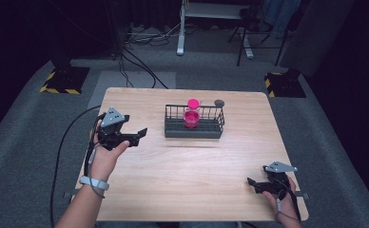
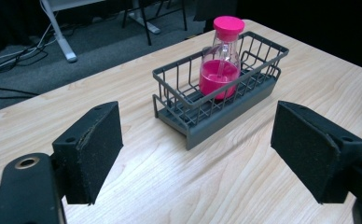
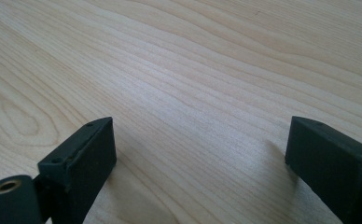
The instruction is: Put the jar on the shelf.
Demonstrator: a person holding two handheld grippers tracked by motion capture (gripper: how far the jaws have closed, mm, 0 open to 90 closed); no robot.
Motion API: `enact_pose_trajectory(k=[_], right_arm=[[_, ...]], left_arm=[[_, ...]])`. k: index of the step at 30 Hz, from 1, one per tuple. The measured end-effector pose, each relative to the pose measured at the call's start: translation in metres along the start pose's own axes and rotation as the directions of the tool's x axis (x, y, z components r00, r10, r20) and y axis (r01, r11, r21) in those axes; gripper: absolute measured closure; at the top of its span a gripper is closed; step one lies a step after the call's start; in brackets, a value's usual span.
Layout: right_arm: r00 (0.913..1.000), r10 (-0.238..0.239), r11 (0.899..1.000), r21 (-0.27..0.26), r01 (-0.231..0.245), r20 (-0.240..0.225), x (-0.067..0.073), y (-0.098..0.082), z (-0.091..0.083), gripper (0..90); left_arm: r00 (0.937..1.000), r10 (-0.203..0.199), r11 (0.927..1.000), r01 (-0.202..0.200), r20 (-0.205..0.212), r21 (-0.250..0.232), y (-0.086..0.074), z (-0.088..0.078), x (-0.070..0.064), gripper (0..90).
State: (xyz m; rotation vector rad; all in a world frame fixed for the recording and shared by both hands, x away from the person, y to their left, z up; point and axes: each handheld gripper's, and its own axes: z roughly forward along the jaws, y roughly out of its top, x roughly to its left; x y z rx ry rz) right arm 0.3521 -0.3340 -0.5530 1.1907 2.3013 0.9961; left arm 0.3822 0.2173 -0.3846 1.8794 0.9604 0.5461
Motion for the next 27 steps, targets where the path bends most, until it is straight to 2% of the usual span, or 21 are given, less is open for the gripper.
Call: enact_pose_trajectory(k=[17,27], right_arm=[[1.0,0.0,1.0,0.0,0.0,0.0,0.0,0.0,0.0,8.7],[1.0,-0.001,1.0,-0.001,0.001,0.0,0.0,0.0,0.0,8.7]], left_arm=[[0.9998,-0.002,0.9994,0.003,-0.021,0.034,-0.026,-0.005,0.004,16.3],[0.9993,-0.016,0.9985,0.018,-0.033,0.051,-0.043,-0.006,0.006,16.2]])
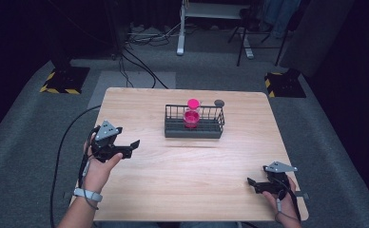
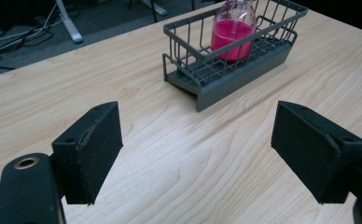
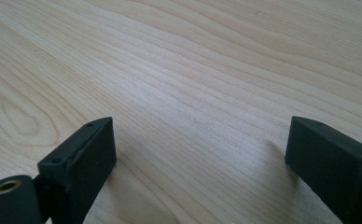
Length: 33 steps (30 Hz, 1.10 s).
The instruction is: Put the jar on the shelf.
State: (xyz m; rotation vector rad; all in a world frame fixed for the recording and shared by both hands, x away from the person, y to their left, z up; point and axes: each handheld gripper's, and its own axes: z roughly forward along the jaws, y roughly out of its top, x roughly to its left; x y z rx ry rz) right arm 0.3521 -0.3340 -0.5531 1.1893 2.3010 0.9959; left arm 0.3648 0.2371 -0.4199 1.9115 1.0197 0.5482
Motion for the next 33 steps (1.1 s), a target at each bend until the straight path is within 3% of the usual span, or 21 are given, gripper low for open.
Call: enact_pose_trajectory(k=[33], right_arm=[[1.0,0.0,1.0,0.0,0.0,0.0,0.0,0.0,0.0,8.7]], left_arm=[[0.998,-0.051,0.992,0.055,-0.037,0.114,-0.064,0.011,0.008,15.9]])
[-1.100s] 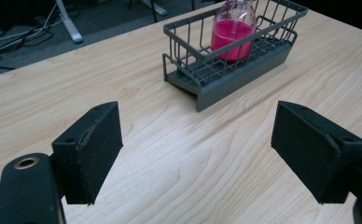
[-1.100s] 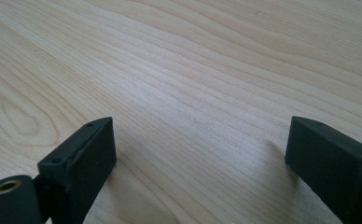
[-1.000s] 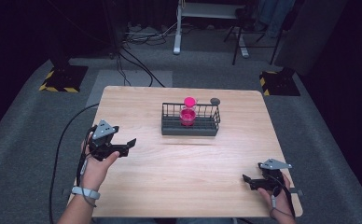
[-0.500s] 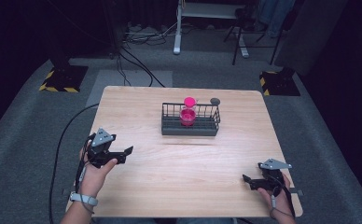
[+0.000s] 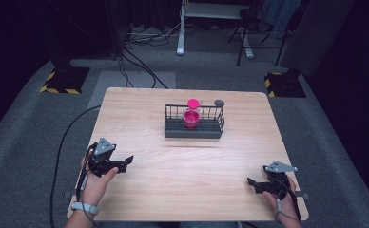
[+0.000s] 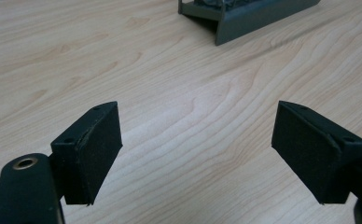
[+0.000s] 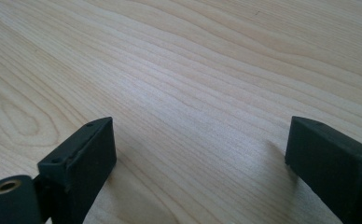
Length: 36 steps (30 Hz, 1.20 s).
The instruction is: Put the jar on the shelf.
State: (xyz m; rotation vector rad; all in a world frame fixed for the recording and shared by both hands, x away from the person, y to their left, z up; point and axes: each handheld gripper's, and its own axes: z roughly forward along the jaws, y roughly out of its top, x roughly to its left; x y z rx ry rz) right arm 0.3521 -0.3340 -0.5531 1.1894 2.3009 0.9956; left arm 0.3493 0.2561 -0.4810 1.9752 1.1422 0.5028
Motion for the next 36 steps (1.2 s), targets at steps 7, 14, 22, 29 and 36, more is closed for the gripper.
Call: enact_pose_trajectory(k=[7,14,22,29,36], right_arm=[[1.0,0.001,1.0,0.0,-0.001,0.0,0.0,0.0,0.0,8.6],[1.0,0.001,1.0,0.0,-0.001,0.001,0.0,0.0,0.0,8.6],[1.0,0.002,1.0,0.0,-0.002,0.002,0.0,0.0,0.0,8.6],[1.0,0.002,1.0,0.0,-0.002,0.002,0.0,0.0,0.0,8.6],[1.0,0.002,1.0,0.0,-0.002,0.002,0.0,0.0,0.0,8.6]], left_arm=[[1.0,-0.004,0.9998,0.004,-0.007,0.022,-0.011,0.003,0.001,15.9],[0.9999,-0.005,0.9988,0.005,-0.015,0.048,-0.024,0.007,0.001,15.9],[0.9997,-0.011,0.9976,0.012,-0.021,0.068,-0.035,0.01,0.003,15.9],[0.9995,-0.018,0.9957,0.02,-0.027,0.091,-0.046,0.014,0.003,15.9],[0.9991,-0.023,0.9927,0.027,-0.035,0.118,-0.055,0.019,0.003,14.6]])
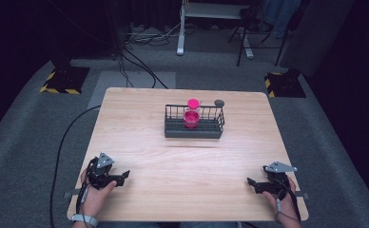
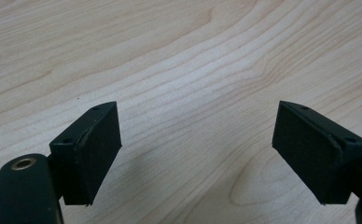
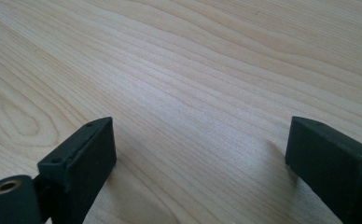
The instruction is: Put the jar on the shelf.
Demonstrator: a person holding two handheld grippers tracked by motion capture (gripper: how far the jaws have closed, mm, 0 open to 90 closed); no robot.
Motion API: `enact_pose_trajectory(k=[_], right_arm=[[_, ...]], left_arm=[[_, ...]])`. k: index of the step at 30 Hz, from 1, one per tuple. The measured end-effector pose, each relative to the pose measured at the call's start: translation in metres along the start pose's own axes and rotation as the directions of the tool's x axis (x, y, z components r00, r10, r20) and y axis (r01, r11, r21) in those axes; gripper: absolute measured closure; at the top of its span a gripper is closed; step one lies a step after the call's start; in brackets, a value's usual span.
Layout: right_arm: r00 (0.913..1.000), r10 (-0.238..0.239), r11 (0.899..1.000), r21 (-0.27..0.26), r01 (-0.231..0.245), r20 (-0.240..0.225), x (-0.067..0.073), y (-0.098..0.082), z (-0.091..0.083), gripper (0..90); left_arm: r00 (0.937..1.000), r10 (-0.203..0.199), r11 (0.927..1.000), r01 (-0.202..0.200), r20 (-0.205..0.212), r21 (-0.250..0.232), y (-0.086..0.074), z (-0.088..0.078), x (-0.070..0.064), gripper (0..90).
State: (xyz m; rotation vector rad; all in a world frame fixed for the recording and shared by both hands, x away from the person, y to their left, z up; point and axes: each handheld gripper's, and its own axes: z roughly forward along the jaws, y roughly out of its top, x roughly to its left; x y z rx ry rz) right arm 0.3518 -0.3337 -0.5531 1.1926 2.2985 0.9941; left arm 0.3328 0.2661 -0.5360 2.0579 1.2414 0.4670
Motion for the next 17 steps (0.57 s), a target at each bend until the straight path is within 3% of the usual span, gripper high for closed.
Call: enact_pose_trajectory(k=[6,10,17], right_arm=[[1.0,0.0,1.0,0.0,0.0,0.001,0.0,0.0,0.0,8.6],[1.0,0.0,1.0,0.0,0.0,0.001,0.0,0.0,0.0,8.6],[1.0,0.0,1.0,0.0,0.0,0.001,0.0,0.0,0.0,8.6]], left_arm=[[0.9998,0.007,0.9989,-0.007,-0.016,0.047,-0.008,0.006,0.001,12.4],[0.9995,0.018,0.9997,-0.018,-0.026,0.015,-0.012,0.008,0.002,9.0],[0.9995,0.026,0.9994,-0.025,-0.019,0.025,-0.012,0.009,0.003,4.1]])
